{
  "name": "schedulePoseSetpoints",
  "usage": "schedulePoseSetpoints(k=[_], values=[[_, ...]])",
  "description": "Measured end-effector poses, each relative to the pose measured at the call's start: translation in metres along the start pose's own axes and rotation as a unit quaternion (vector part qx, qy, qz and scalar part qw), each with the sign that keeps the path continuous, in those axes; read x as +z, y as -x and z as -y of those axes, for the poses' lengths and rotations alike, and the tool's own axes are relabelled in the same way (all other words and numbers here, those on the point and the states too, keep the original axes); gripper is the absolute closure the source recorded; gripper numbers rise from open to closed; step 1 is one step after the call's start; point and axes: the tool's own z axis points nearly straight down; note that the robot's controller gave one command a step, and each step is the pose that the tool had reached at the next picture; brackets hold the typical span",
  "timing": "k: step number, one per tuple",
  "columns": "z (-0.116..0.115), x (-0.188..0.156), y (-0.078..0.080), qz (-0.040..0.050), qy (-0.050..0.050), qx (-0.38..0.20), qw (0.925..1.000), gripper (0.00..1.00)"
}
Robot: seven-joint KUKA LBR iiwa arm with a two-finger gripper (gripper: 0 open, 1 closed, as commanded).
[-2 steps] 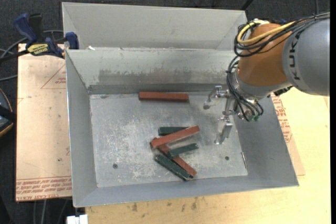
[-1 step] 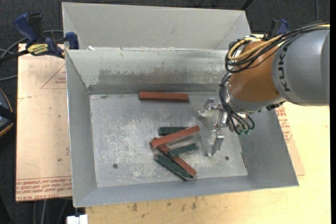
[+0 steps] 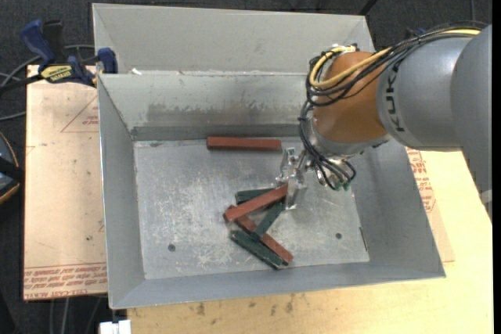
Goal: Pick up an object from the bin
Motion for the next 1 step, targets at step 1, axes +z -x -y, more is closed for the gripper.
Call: schedulePoseSetpoints(k=[1], values=[[0.0,0.0,-0.0001,-0.0001,0.0,0.0,1.0,1.0]])
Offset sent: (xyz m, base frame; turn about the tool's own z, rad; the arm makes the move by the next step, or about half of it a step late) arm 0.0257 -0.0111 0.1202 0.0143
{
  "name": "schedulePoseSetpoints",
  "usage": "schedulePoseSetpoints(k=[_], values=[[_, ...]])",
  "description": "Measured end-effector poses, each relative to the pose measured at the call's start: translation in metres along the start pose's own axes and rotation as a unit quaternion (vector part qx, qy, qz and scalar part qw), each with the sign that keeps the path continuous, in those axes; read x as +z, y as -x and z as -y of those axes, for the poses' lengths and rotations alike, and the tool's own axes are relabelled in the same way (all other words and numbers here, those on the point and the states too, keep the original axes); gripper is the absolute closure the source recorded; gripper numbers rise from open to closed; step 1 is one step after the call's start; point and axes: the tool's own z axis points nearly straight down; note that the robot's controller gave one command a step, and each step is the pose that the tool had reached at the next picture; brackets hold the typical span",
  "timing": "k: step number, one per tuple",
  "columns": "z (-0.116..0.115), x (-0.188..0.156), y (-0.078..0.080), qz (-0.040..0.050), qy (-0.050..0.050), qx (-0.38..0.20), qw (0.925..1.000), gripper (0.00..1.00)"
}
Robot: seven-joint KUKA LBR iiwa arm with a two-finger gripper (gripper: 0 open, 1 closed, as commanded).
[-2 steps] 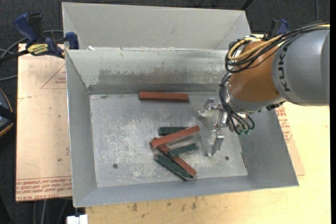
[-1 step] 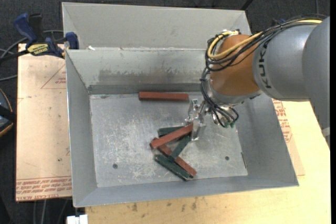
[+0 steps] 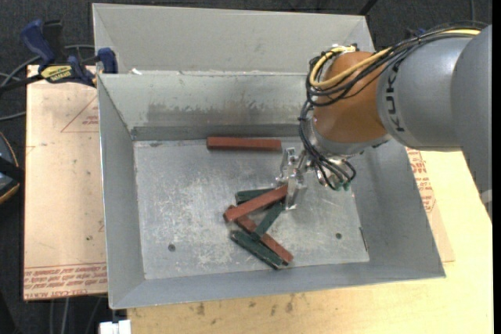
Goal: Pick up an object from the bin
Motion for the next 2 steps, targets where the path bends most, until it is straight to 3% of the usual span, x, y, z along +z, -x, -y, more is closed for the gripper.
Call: schedulePoseSetpoints(k=[1,2], values=[[0.0145,-0.1213,0.029,-0.0087,0.001,0.008,0.9999,1.0],[0.0141,-0.1195,0.028,-0.0107,0.001,0.007,0.9999,1.0]])
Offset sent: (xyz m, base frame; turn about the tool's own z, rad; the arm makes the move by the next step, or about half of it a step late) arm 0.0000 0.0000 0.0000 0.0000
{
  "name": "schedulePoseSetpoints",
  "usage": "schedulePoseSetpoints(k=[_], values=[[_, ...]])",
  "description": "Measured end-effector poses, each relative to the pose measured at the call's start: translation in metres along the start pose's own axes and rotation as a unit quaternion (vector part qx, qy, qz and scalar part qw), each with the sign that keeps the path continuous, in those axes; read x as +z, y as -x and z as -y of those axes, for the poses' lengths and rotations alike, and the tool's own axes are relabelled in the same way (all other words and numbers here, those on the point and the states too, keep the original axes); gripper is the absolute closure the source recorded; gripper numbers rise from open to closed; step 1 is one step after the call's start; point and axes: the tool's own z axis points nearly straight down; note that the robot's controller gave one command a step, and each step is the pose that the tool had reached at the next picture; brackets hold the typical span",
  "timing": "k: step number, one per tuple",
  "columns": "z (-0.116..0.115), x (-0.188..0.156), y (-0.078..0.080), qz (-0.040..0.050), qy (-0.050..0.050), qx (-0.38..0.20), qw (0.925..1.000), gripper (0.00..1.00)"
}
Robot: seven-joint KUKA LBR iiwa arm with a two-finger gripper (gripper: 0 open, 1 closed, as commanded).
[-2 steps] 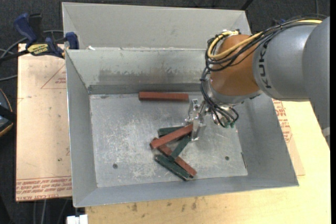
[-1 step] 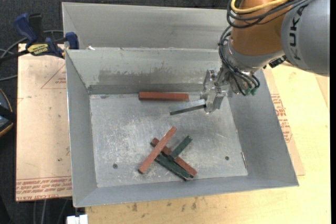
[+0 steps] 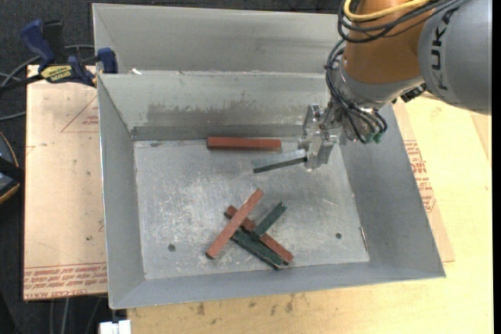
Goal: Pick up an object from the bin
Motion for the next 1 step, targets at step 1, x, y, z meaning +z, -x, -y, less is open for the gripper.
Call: schedulePoseSetpoints(k=[1], values=[[0.0615,-0.1237,0.02,0.0034,-0.002,-0.177,0.9843,1.0]])
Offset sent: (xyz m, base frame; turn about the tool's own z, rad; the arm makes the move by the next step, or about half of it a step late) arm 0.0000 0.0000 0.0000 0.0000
